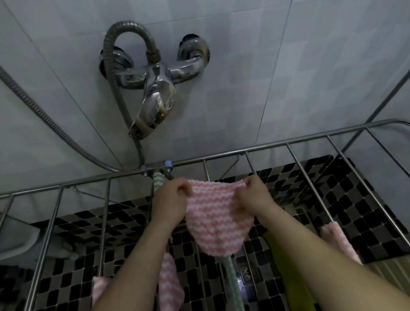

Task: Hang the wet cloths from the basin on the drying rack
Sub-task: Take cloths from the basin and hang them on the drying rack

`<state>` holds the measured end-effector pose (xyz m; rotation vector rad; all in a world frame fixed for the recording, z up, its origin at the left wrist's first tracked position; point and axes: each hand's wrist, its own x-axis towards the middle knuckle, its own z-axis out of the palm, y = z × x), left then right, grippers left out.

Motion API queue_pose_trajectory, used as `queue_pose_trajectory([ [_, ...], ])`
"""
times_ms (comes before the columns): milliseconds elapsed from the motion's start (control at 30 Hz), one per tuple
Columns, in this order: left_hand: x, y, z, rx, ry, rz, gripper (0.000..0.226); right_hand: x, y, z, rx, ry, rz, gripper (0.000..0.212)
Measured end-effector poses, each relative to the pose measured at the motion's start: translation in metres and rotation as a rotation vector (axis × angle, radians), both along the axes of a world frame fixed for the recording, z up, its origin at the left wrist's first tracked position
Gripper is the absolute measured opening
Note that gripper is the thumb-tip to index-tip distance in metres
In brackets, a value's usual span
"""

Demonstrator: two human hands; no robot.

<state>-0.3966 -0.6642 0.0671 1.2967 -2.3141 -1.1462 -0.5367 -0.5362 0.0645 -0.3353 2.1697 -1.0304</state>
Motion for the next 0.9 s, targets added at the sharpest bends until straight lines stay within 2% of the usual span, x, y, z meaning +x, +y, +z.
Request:
queue_pose_trajectory([
  [133, -0.013, -0.008, -0.008, -0.074, -0.063, 0.010, 0.041, -0.010, -0.013, -0.007, -0.063, 0.001, -0.056, 0.030],
  [233, -0.020, -0.018, -0.018, -0.116, -0.108, 0.015, 0.040, -0.017, -0.026, -0.011, -0.094, 0.136, -0.043, 0.027],
  [367, -0.032, -0.024, -0.020, -0.200, -0.235, -0.085, 0.040, -0.017, -0.038, -0.016, -0.059, 0.264, 0.000, 0.022],
  [467, -0.036, -0.021, -0.017, -0.171, -0.258, -0.179, 0.045, -0.014, -0.042, -0.017, -0.059, 0.230, 0.040, 0.039],
  [533, -0.035, -0.016, -0.014, -0.179, -0.309, -0.216, 0.053, -0.012, -0.041, -0.020, -0.047, 0.278, 0.097, 0.052],
  [600, -0.032, -0.009, -0.010, -0.190, -0.334, -0.216, 0.053, -0.008, -0.038, -0.020, -0.007, 0.305, 0.165, 0.044],
  [700, -0.025, 0.008, -0.007, -0.035, -0.189, -0.261, 0.046, 0.000, -0.033, -0.017, 0.015, 0.142, 0.286, 0.021],
  [800, -0.022, 0.020, -0.009, 0.224, -0.045, -0.272, 0.061, 0.006, -0.027, -0.019, 0.006, 0.043, 0.377, 0.022],
  [900, -0.026, 0.023, -0.011, 0.384, 0.007, -0.259, 0.078, 0.008, -0.022, -0.020, -0.002, 0.044, 0.366, 0.021],
])
